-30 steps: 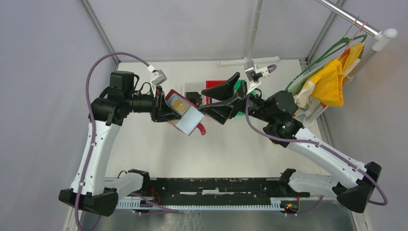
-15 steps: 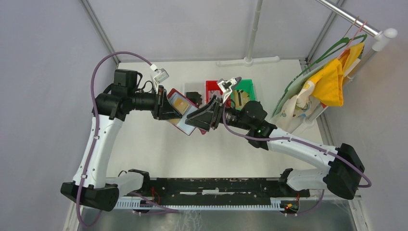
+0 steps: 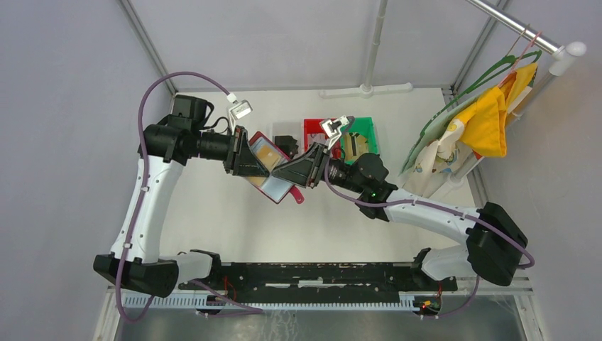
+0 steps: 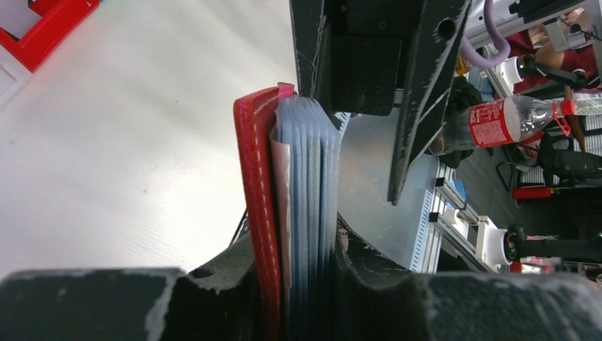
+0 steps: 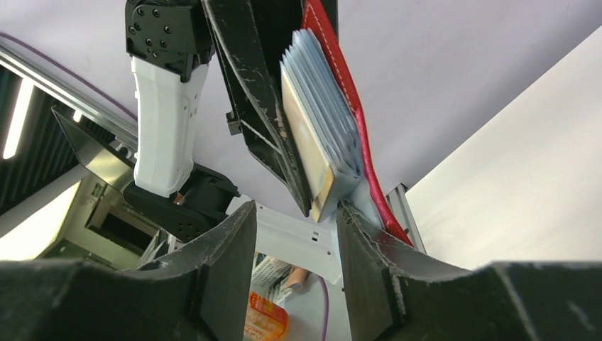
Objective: Take the credit cards out of the card holder
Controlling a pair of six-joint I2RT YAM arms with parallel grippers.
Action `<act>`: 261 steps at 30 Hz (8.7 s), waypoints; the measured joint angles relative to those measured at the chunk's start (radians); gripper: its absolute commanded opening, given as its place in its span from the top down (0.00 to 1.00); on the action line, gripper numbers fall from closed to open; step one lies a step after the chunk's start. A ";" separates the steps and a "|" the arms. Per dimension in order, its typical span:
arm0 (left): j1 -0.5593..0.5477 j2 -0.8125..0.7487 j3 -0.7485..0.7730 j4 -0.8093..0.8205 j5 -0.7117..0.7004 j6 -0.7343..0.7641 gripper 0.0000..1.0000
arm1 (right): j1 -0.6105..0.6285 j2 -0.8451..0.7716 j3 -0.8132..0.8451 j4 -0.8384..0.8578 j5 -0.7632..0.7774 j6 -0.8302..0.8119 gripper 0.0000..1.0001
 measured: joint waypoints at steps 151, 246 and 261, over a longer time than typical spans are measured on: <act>0.066 -0.037 0.035 0.080 -0.153 0.058 0.98 | -0.305 0.026 0.314 -0.975 0.201 -0.618 1.00; 0.066 -0.084 0.016 -0.156 0.163 0.350 0.98 | -0.084 0.015 0.342 -0.575 -0.451 -0.539 0.81; 0.066 -0.085 0.016 -0.163 0.154 0.350 0.70 | -0.053 0.045 0.330 -0.465 -0.393 -0.456 1.00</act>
